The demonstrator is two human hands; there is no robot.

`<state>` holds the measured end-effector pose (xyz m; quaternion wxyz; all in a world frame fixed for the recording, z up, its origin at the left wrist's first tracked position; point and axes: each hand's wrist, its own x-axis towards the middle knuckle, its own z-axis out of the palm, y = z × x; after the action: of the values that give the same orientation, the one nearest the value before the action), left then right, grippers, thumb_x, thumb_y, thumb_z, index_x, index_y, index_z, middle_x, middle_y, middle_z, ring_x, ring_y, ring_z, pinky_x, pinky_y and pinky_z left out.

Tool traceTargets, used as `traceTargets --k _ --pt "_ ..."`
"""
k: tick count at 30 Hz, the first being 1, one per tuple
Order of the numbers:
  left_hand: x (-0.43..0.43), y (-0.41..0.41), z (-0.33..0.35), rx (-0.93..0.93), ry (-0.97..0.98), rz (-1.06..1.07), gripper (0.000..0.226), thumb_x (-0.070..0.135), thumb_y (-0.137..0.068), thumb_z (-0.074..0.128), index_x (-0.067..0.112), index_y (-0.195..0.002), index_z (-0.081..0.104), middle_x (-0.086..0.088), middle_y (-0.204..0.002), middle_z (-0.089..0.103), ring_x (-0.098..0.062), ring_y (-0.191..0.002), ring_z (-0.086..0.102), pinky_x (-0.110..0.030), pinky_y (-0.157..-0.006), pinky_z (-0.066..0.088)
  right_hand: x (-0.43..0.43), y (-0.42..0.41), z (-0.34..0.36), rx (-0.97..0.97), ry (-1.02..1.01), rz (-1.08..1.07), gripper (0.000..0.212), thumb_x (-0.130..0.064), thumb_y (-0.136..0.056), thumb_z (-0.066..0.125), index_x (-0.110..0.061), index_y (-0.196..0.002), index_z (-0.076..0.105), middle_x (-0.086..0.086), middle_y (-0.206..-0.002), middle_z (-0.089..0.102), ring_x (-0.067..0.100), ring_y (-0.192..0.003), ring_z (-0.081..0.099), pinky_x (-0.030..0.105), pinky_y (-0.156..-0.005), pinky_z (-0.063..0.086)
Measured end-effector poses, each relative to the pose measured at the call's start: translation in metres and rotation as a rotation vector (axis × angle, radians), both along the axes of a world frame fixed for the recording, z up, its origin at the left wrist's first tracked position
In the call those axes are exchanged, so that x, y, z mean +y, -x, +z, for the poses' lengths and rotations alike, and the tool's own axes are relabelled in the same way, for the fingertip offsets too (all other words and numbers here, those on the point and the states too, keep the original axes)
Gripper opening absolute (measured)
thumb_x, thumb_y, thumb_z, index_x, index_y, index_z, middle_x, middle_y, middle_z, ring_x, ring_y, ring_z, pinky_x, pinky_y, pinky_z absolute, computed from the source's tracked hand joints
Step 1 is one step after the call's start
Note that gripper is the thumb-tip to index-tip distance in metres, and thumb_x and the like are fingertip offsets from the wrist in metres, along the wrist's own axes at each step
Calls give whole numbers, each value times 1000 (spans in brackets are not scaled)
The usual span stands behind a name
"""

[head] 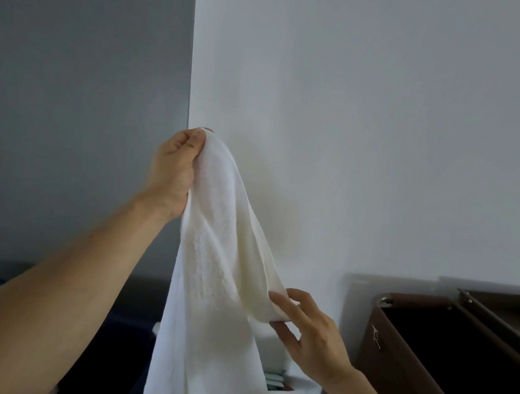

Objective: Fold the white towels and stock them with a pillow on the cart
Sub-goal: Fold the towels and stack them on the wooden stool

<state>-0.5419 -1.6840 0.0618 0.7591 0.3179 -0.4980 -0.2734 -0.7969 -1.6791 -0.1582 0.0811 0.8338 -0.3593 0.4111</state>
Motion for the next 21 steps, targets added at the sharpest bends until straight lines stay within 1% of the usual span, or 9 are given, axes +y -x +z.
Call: traceTargets --k 4,6,9,10,12,13,15,18,21 --pt "0 -2 -1 -9 2 -5 18 23 -102 52 17 -95 67 3 -89 66 -7 -82 63 -21 -73 54 0 1 0 45 97 35 18 -35 -93 61 -27 -109 65 -4 -116 61 9 -70 63 30 -51 55" --pt "1 -1 -1 -26 -1 -10 18 24 -102 51 17 -95 67 3 -90 67 -8 -84 63 -22 -74 55 -1 2 -2 117 14 32 22 -42 -93 59 -25 -103 66 -6 -108 63 11 -69 64 32 -52 56" --pt "-2 -7 -1 -81 -7 -14 19 25 -102 51 18 -97 67 4 -92 67 -7 -84 64 -21 -74 55 0 7 4 229 -185 -31 43 -59 -93 43 -28 -112 66 -9 -99 68 13 -78 65 36 -69 58" --pt "-4 -12 -2 -116 -10 6 19 25 -102 50 18 -97 67 4 -91 66 -4 -82 64 -19 -73 54 0 11 9 255 -207 -52 45 -58 -93 41 -28 -114 67 -9 -97 70 12 -80 65 36 -72 58" --pt "-10 -24 -5 -205 -21 91 18 23 -103 49 19 -94 64 9 -87 63 4 -74 60 -12 -67 50 0 23 19 239 -169 -82 38 -50 -93 45 -26 -107 71 -10 -88 72 11 -75 66 33 -68 57" --pt "-13 -32 -8 -256 -32 143 18 23 -104 48 20 -92 62 10 -85 60 6 -71 57 -9 -65 46 -2 30 26 202 -144 -103 34 -46 -93 49 -24 -103 73 -10 -85 72 10 -72 64 30 -65 55" --pt "-22 -49 -18 -373 -71 250 19 25 -104 46 19 -91 58 10 -84 55 2 -72 51 -8 -62 43 -6 39 46 92 -229 -182 24 -38 -96 56 -22 -103 73 -12 -85 68 8 -72 58 26 -67 46" --pt "-38 -73 -38 -483 -163 398 21 28 -104 45 12 -102 57 2 -89 56 -13 -81 52 -25 -69 41 -14 37 81 -109 -373 -299 14 -26 -98 58 -22 -103 70 -9 -81 63 14 -77 59 28 -66 38" --pt "-45 -86 -45 -529 -220 465 29 29 -104 43 5 -112 59 -8 -100 58 -23 -92 53 -30 -75 36 -23 21 129 -337 -364 -326 17 -17 -97 56 -25 -102 69 -4 -70 63 18 -67 59 24 -56 39"
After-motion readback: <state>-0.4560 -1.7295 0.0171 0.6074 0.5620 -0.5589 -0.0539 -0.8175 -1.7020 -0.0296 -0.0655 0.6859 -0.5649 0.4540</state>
